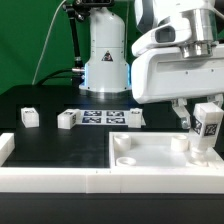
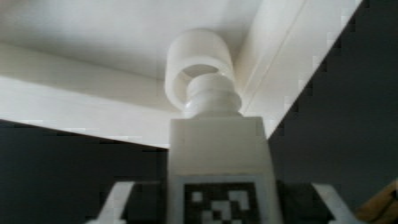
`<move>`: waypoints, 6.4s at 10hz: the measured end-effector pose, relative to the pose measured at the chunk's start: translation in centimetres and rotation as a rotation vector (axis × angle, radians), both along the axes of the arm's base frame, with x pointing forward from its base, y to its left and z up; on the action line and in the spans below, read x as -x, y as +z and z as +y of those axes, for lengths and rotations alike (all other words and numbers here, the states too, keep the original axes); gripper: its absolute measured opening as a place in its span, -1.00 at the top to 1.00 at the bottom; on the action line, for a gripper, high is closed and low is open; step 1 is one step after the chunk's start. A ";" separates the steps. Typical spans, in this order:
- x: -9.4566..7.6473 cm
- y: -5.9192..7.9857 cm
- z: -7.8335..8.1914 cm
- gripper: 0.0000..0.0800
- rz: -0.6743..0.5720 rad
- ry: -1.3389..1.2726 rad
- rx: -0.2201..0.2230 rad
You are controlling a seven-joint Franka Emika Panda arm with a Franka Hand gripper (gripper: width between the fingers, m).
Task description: Assemble one leg
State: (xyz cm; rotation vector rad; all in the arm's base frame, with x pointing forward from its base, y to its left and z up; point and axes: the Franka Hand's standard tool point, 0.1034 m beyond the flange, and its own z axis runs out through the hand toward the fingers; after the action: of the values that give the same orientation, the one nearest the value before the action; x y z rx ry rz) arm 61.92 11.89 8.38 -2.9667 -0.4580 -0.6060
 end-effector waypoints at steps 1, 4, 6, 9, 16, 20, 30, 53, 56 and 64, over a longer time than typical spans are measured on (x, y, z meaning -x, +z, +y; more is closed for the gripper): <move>0.0 -0.2 -0.2 0.27 -0.004 -0.002 0.000; 0.6 -1.2 -0.2 0.27 -0.013 -0.004 -0.002; 1.0 -1.7 -0.2 0.27 -0.040 -0.010 -0.006; 1.6 -2.2 -1.3 0.27 -0.122 -0.034 -0.014; 1.7 -2.2 -1.5 -0.50 -0.136 -0.039 -0.016; 1.7 -2.1 -1.6 -0.62 -0.130 -0.037 -0.014; -0.2 0.6 -0.9 -0.62 0.423 0.011 0.028; -1.2 -0.1 -0.9 0.27 0.433 -1.122 -0.180; -1.0 -0.1 -0.9 0.27 0.429 -1.408 -0.220; -0.6 -0.3 0.0 -0.62 0.435 -0.920 -0.119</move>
Offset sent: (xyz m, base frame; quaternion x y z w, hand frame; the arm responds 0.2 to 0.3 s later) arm -0.0089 0.0029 -0.0080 0.0036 0.0148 0.0210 0.9997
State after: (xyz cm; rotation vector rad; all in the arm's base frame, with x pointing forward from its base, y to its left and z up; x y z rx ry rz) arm 62.52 11.90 8.04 -2.9172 0.9696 0.0099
